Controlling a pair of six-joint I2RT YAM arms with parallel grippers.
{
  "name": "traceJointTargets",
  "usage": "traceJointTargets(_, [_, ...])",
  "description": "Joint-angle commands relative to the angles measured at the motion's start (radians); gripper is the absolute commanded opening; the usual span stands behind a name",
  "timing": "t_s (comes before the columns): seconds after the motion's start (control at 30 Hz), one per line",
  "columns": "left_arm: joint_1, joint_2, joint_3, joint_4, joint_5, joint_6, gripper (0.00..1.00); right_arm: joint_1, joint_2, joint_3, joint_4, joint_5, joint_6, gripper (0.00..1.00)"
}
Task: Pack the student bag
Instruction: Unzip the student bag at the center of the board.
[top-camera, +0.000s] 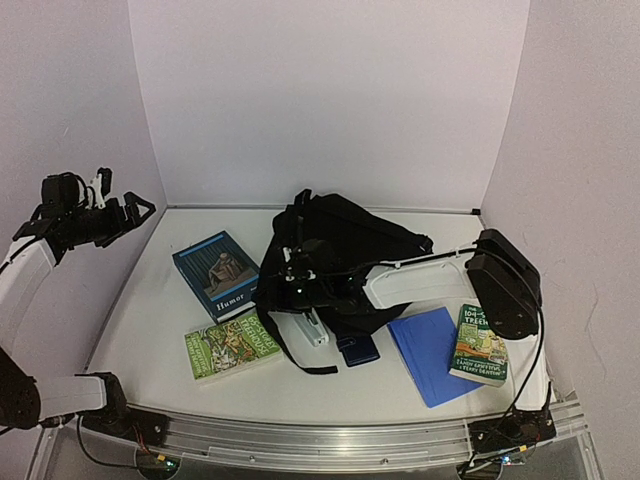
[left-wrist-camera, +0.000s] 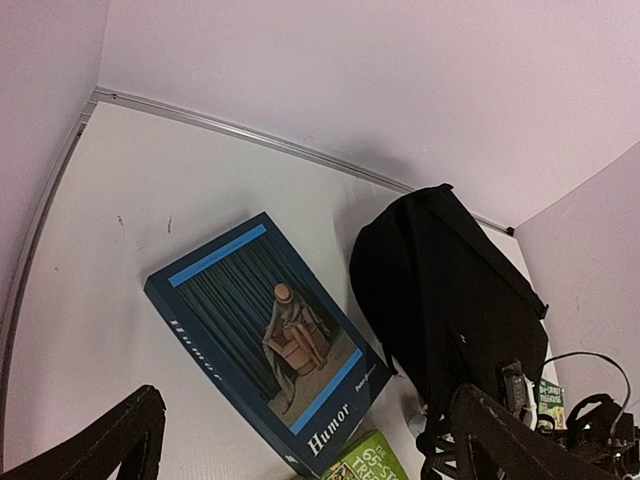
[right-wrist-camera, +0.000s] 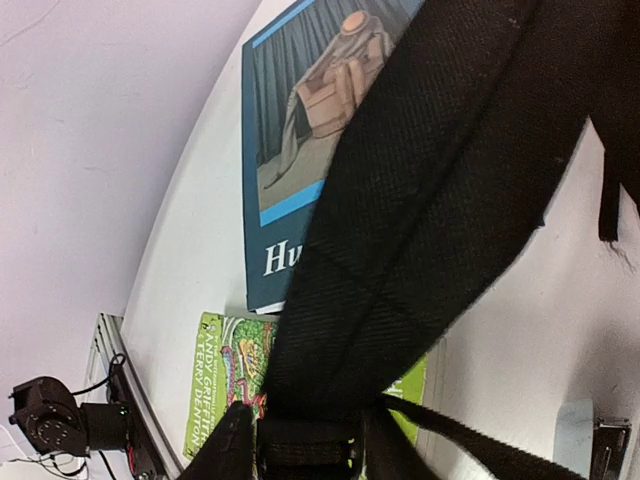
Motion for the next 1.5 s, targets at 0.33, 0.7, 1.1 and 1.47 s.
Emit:
traceJointTargets(0.33, [-0.329, 0.093, 0.01, 0.101, -0.118, -0.198, 1.0, 0.018, -0.403, -0.064, -0.268, 0.174, -0.125, 0.95])
traceJointTargets(0.7, [-0.662, 0.371, 0.065, 0.346, -0.268, -0.464, 1.0, -0.244, -0.412, -0.173, -0.2, 0.036, 0.008, 0.88])
traceJointTargets(1.1, [-0.671, 0.675, 0.208, 0.456, -0.189, -0.521, 1.0, -0.292, -0.235, -0.222, 0.094, -0.049, 0.336, 0.68])
traceJointTargets(1.47, [-0.672, 0.855, 0.33, 0.414, -0.134, -0.499, 1.0, -0.292, -0.167, -0.274, 0.154, 0.02, 0.518, 0.64])
